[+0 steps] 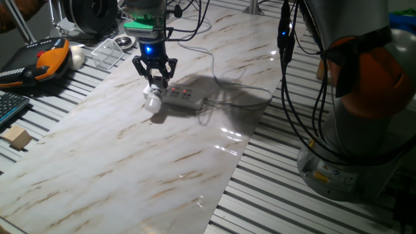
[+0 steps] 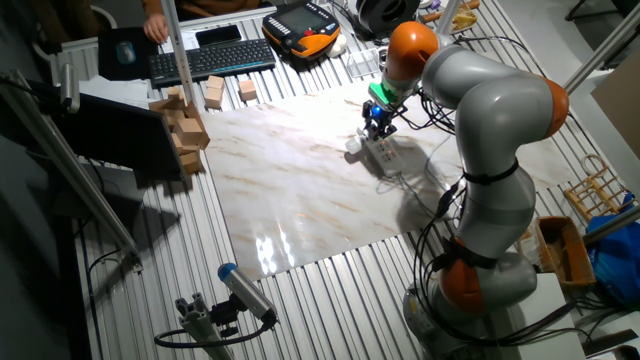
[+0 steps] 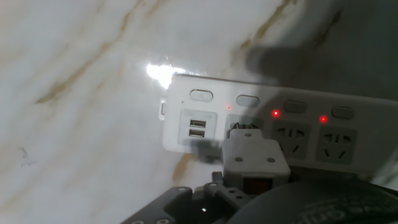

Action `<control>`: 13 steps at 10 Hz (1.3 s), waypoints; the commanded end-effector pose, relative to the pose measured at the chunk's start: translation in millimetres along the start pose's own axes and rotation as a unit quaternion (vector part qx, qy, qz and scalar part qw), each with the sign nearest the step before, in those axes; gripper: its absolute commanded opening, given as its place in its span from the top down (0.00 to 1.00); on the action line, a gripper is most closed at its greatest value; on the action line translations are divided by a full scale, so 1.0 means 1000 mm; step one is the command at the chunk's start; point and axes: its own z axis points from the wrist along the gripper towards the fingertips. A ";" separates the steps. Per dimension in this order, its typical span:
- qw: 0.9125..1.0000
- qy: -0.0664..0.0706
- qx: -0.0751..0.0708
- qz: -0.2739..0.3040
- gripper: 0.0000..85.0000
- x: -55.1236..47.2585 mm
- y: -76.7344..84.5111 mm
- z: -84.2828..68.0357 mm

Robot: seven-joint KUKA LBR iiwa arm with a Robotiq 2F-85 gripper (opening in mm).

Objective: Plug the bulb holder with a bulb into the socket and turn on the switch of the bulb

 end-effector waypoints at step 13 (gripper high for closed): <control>0.999 0.022 -0.002 -0.029 1.00 -0.024 -0.003 0.009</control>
